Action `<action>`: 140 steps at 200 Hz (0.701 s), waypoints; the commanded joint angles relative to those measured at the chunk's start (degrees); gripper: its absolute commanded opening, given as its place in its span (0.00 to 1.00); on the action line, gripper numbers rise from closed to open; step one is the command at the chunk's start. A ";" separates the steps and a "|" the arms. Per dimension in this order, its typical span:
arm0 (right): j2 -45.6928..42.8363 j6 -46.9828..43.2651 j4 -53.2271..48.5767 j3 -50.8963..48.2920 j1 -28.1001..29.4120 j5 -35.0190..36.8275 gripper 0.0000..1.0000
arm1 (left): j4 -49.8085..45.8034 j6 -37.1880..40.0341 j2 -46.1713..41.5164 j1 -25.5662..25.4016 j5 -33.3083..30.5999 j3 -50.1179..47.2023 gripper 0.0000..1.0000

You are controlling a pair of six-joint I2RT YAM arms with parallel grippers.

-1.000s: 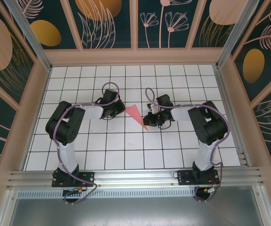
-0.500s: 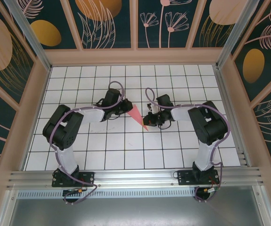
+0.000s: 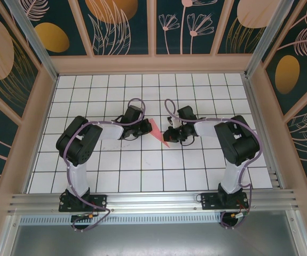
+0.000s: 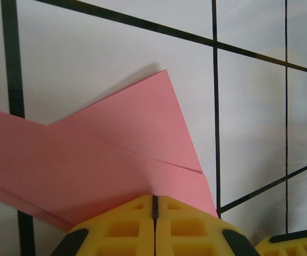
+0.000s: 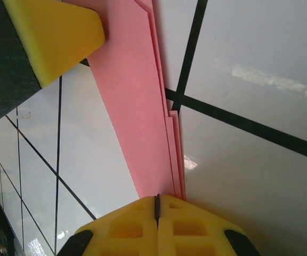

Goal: Fold a paper plane with a square sheet of paper (pick it up from the middle)
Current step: Fold the wing for the fifth time at the center of the table.

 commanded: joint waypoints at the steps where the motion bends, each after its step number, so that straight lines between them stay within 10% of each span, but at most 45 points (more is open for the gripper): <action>1: -2.93 -2.56 -2.22 2.33 0.22 -0.32 0.06 | -2.27 0.30 1.65 0.25 -1.95 -0.24 0.07; 140: 10.60 -9.75 -7.09 14.29 3.63 -4.03 0.03 | -3.72 -0.10 3.13 0.28 -3.26 0.02 0.06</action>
